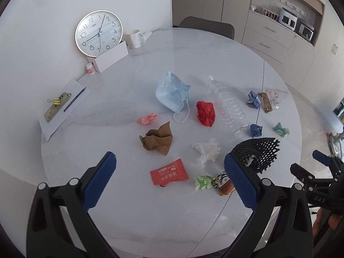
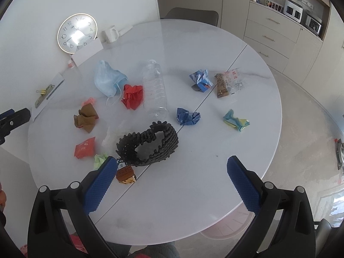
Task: Collect trash
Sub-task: 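Close the right tool on the black mesh net while the left tool grasps the brown paper bag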
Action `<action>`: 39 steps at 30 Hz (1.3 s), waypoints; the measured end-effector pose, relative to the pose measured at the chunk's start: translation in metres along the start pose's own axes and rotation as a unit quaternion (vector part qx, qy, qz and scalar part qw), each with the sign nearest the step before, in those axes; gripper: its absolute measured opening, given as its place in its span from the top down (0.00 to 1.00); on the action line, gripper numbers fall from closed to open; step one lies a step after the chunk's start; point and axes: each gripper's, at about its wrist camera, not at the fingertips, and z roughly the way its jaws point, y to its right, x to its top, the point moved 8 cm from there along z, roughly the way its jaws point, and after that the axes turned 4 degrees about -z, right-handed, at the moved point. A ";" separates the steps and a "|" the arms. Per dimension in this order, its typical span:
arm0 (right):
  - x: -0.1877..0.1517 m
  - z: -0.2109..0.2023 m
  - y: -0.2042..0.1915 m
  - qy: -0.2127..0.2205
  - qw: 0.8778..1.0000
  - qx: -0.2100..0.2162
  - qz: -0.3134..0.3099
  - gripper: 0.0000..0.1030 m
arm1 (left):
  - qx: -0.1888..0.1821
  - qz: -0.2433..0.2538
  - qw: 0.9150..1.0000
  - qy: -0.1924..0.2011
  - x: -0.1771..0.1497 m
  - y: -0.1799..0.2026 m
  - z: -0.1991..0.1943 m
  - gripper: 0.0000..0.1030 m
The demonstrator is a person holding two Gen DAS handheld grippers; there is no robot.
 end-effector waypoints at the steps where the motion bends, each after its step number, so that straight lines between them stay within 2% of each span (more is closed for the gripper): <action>1: 0.001 0.005 -0.001 -0.002 1.000 -0.006 0.006 0.02 | 0.004 0.010 1.000 0.001 -0.001 -0.005 0.005 0.06; 4: 0.005 0.022 -0.010 -0.010 1.000 0.002 0.028 0.02 | 0.006 0.039 0.999 -0.007 -0.001 -0.017 0.021 0.06; 7: 0.009 0.037 -0.018 -0.017 0.999 -0.003 0.049 0.02 | -0.009 0.045 0.999 -0.019 0.006 -0.028 0.045 0.06; 13: 0.016 0.070 -0.029 -0.042 0.996 -0.043 0.073 0.02 | -0.032 0.088 0.995 -0.034 0.019 -0.030 0.105 0.06; 19: 0.013 0.090 -0.022 -0.069 0.988 -0.070 0.120 0.02 | -0.055 0.133 0.988 -0.063 0.022 -0.025 0.162 0.06; 22: 0.012 0.095 -0.019 -0.078 0.985 -0.078 0.136 0.02 | -0.076 0.167 0.980 -0.072 0.022 -0.020 0.181 0.06; 24: 0.012 0.100 -0.018 -0.083 0.982 -0.087 0.146 0.02 | -0.073 0.190 0.976 -0.074 0.021 -0.018 0.191 0.06; 27: 0.011 0.106 -0.017 -0.086 0.978 -0.099 0.161 0.02 | -0.064 0.176 0.979 -0.084 0.021 -0.020 0.205 0.06; 32: 0.007 0.115 -0.019 -0.091 0.974 -0.114 0.175 0.02 | -0.026 0.139 0.985 -0.098 0.013 -0.022 0.223 0.06; 39: 0.005 0.122 -0.020 -0.099 0.970 -0.120 0.188 0.02 | -0.021 0.139 0.983 -0.121 -0.002 -0.011 0.237 0.06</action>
